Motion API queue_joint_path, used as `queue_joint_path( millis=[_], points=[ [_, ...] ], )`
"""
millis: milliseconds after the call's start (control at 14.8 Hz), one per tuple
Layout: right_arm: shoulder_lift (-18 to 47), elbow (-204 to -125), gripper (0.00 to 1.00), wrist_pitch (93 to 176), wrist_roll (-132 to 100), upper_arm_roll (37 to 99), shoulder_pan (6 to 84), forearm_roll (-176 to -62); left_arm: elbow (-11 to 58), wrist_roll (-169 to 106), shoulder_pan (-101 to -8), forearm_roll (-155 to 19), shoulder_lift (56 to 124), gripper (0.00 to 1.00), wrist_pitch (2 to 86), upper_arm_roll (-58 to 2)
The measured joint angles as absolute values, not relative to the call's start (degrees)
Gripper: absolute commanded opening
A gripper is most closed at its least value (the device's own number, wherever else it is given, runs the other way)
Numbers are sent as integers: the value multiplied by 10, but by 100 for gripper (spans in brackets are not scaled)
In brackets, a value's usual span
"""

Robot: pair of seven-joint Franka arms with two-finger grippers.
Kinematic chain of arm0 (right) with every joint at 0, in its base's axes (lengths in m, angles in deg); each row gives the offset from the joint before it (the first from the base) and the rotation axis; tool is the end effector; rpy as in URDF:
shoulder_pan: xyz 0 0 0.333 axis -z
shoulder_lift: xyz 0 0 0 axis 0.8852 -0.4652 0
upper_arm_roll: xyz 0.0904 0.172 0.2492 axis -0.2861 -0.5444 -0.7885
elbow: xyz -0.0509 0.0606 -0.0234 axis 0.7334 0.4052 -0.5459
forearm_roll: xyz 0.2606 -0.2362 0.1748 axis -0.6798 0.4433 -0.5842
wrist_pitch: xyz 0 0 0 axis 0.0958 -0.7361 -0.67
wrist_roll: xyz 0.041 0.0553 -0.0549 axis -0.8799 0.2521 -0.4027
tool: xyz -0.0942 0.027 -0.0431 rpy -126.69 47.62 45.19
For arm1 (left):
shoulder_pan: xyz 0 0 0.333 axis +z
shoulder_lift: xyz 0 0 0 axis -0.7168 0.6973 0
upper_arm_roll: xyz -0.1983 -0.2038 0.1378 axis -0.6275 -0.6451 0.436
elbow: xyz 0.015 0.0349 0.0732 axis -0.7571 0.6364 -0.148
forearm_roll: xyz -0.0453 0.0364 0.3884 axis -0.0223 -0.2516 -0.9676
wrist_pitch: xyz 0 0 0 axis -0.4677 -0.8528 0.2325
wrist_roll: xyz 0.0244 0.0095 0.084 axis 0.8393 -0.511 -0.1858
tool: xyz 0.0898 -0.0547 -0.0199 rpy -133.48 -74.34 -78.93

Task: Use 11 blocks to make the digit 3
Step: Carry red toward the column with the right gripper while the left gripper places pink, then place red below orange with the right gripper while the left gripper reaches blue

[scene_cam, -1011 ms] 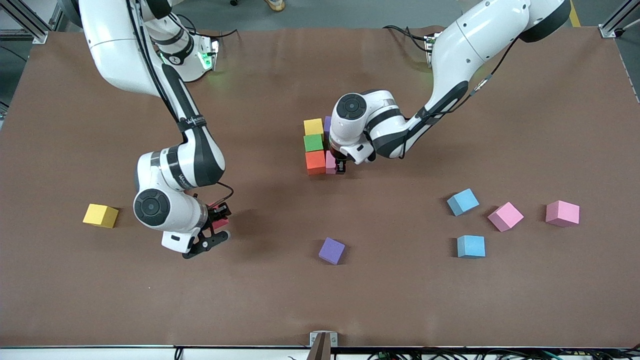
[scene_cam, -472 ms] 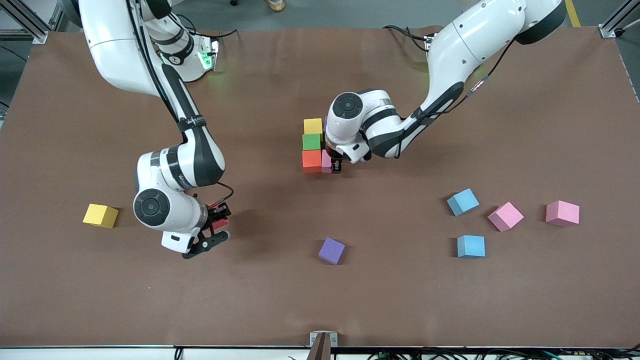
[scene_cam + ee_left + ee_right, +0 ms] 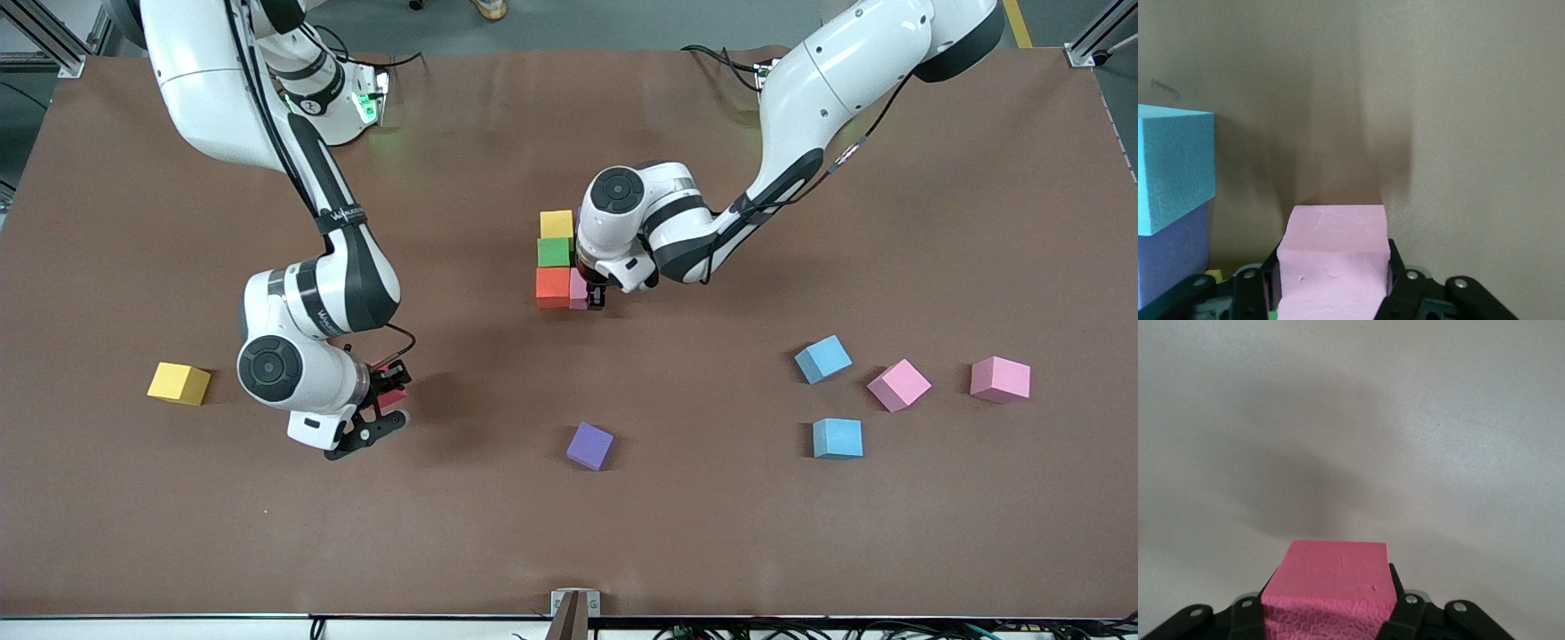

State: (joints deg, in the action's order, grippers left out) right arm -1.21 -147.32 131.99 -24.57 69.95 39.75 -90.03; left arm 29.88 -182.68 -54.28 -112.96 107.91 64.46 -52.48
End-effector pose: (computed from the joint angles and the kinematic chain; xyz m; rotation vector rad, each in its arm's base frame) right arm 0.6765 0.2093 0.2839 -3.0125 -0.7120 0.2070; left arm 0.4283 -0.4789 0.2042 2.2182 2.1488 -0.1271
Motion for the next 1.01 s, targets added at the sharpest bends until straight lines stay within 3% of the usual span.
queue_joint_path(
  millis=[67, 135, 674, 1011],
  points=[
    [-12, -1473, 26, 1320, -246, 699, 398, -900, 299, -1827, -543, -1130, 1079, 96, 645, -525],
    [-12, -1473, 26, 1320, -246, 699, 397, -900, 298, -1827, -543, -1130, 1079, 100, 645, -525],
    [-12, -1473, 25, 1320, -243, 698, 395, -901, 281, -1821, -539, -1130, 1066, 100, 609, -530],
    [-12, -1473, 25, 1320, -158, 691, 360, -901, 252, -1804, -488, -1132, 1031, 97, 487, -633]
  ],
)
